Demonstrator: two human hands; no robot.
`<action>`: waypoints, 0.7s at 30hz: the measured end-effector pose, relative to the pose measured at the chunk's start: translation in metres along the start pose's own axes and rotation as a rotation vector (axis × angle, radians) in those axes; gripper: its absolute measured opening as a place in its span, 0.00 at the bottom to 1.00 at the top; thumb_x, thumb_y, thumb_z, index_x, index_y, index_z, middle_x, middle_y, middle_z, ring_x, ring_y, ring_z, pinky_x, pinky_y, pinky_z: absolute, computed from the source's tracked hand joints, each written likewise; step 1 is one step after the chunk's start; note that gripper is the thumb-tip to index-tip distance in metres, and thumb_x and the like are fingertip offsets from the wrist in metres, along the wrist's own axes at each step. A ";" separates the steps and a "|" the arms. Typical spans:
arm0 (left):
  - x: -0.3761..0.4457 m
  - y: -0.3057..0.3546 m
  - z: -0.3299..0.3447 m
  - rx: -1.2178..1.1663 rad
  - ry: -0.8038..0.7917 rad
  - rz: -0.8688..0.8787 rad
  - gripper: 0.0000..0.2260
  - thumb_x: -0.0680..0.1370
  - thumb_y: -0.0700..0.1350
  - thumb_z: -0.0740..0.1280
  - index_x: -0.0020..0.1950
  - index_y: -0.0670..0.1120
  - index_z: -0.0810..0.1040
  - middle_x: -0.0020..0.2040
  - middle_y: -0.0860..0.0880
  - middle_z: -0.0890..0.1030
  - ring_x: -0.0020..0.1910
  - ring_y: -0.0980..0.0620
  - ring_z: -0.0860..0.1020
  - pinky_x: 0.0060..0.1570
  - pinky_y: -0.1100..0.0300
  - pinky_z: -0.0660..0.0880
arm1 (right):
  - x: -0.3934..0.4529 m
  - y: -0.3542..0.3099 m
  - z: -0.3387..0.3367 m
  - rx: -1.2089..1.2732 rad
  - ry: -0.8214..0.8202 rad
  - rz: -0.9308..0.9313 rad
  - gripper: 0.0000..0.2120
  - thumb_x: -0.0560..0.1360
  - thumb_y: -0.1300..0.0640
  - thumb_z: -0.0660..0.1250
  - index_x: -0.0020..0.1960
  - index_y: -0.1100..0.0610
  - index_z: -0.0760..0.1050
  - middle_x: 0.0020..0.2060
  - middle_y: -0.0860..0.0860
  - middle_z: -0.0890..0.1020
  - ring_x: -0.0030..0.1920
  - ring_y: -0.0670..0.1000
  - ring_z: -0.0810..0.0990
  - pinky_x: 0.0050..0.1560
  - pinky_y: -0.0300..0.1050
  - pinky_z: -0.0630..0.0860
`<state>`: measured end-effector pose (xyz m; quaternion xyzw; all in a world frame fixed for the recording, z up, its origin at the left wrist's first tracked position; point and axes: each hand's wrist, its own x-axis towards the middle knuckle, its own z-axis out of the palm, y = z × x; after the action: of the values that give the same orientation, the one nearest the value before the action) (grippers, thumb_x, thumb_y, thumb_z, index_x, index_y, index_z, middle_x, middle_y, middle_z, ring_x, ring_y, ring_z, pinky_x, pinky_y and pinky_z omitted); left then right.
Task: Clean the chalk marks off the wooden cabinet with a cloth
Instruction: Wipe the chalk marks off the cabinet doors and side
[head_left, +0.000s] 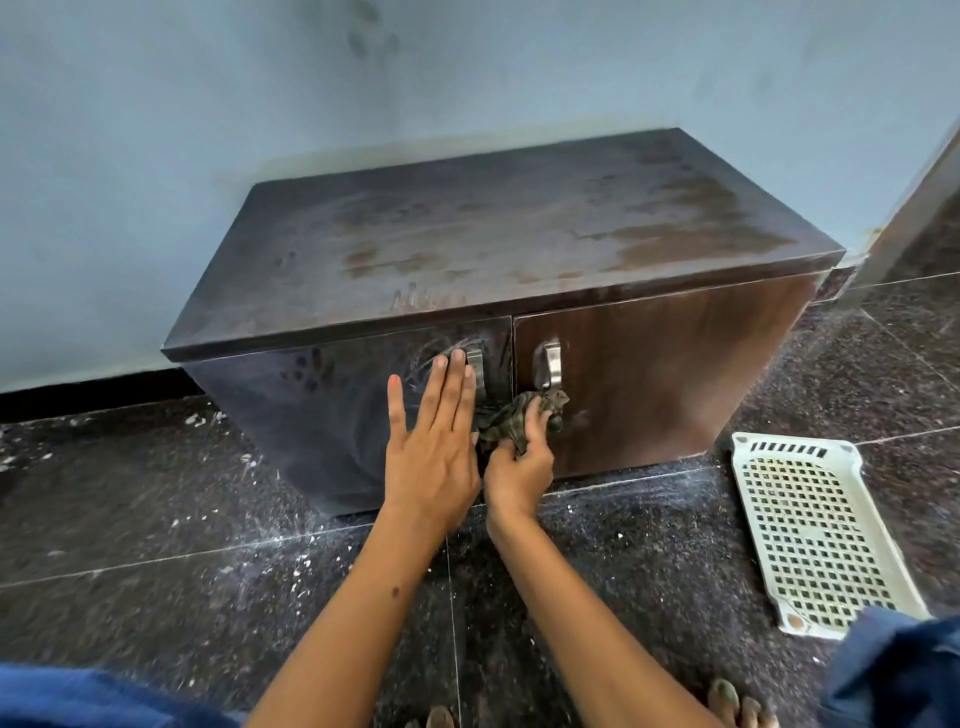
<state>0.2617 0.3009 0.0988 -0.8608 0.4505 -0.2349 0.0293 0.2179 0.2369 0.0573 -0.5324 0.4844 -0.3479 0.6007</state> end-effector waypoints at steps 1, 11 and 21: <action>0.000 -0.001 0.000 0.006 -0.012 0.002 0.27 0.77 0.49 0.48 0.75 0.41 0.58 0.77 0.44 0.56 0.76 0.47 0.55 0.72 0.39 0.40 | -0.001 0.001 0.001 0.033 -0.035 0.007 0.29 0.76 0.69 0.58 0.72 0.47 0.64 0.74 0.49 0.63 0.64 0.52 0.71 0.69 0.55 0.66; 0.001 -0.013 -0.012 -0.072 -0.070 0.057 0.27 0.76 0.51 0.53 0.73 0.41 0.63 0.75 0.44 0.63 0.75 0.47 0.60 0.68 0.37 0.51 | -0.024 -0.029 -0.013 -0.115 0.113 -0.866 0.28 0.73 0.72 0.57 0.71 0.57 0.66 0.71 0.53 0.67 0.61 0.50 0.69 0.64 0.39 0.66; -0.009 -0.013 -0.021 -0.308 -0.087 -0.066 0.28 0.77 0.49 0.45 0.76 0.40 0.52 0.78 0.44 0.53 0.76 0.47 0.49 0.73 0.44 0.43 | 0.010 -0.010 -0.018 -0.530 -0.078 -0.956 0.33 0.70 0.74 0.58 0.73 0.57 0.62 0.72 0.51 0.65 0.59 0.55 0.69 0.61 0.51 0.73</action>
<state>0.2579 0.3189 0.1171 -0.8789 0.4508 -0.1261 -0.0914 0.2051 0.2198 0.0658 -0.8388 0.2372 -0.4281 0.2385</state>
